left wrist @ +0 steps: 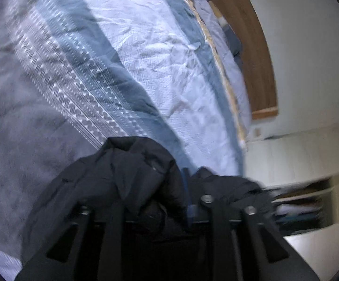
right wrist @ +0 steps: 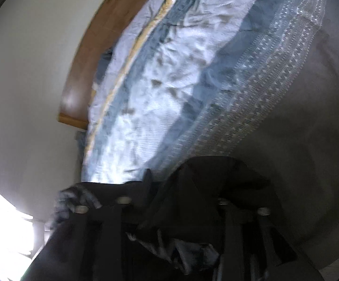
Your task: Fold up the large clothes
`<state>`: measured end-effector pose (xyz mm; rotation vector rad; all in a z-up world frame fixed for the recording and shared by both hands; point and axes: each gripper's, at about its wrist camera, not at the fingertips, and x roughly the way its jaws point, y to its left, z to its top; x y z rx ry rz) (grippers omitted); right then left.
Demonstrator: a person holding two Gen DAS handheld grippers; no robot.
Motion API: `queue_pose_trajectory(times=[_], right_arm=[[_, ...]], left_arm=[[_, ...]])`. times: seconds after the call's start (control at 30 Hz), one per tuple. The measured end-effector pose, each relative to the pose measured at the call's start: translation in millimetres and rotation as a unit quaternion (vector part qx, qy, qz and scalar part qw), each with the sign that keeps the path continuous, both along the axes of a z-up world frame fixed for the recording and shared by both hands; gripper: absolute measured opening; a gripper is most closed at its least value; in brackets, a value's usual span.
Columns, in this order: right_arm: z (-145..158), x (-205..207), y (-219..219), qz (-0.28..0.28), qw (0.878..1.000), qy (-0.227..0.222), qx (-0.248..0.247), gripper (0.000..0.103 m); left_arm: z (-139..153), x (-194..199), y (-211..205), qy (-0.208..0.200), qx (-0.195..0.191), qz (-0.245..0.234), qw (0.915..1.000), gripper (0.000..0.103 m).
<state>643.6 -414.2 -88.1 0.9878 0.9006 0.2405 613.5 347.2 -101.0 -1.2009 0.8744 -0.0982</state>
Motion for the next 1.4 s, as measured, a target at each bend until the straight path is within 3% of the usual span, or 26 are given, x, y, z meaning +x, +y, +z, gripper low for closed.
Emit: queue_pose_trajectory(times=[0.03,0.07,0.1,0.23,0.43,0.57,0.73,0.87,0.97,1.13,1.17,1.3,1.4], right_arm=[[6.8,-2.8,-3.5,0.003,1.000,-0.010,0.012,0.075],[14.7,-5.0,-6.4,0.003,1.000,-0.016,0.013,0.096],[24.0,-7.7,-8.7,0.003,1.000,-0.021,0.006,0.102],[70.3,-22.5,-26.8,-0.006,0.998,-0.048,-0.035,0.103],[139.0,-57.7,-38.5,-0.002,0.992,-0.087,-0.095,0.103],[179.5,-80.6,-24.6,0.015,0.985,-0.110,-0.131,0.103],[214.1,-108.2,17.3,0.052,0.973,-0.141,-0.176,0.103],[218.5,-121.6,73.7,0.098,0.957,-0.158,-0.222,0.103],[208.8,-123.6,114.4,0.129,0.945,-0.167,-0.249,0.103],[174.0,-107.6,184.0,0.189,0.928,-0.161,-0.279,0.103],[163.4,-101.0,196.4,0.198,0.924,-0.152,-0.288,0.103],[124.3,-68.1,222.3,0.207,0.915,-0.119,-0.325,0.103],[97.6,-42.8,224.4,0.204,0.918,-0.092,-0.326,0.103]], left_arm=[[5.3,-3.0,5.1,-0.007,-0.021,0.009,0.9997,0.046],[14.6,-7.4,11.4,-0.018,-0.039,0.021,0.9988,0.051],[22.9,-10.8,15.3,-0.024,-0.045,0.029,0.9983,0.057],[68.3,-29.5,36.2,-0.052,-0.054,0.067,0.9949,0.059],[152.2,-65.2,42.1,-0.060,0.061,0.061,0.9945,0.059],[199.1,-92.8,21.9,-0.060,0.142,0.031,0.9876,0.059],[229.2,-114.7,-20.5,-0.065,0.214,-0.015,0.9744,0.059],[225.0,-117.0,-66.0,-0.076,0.268,-0.063,0.9584,0.059],[208.6,-110.4,-99.4,-0.076,0.285,-0.104,0.9498,0.059],[166.4,-86.4,-161.7,-0.075,0.285,-0.183,0.9377,0.059],[156.8,-77.0,-178.2,-0.072,0.299,-0.201,0.9302,0.059],[128.4,-42.4,-213.8,-0.054,0.344,-0.229,0.9090,0.059],[109.1,-14.8,-225.5,-0.041,0.356,-0.231,0.9046,0.060]])
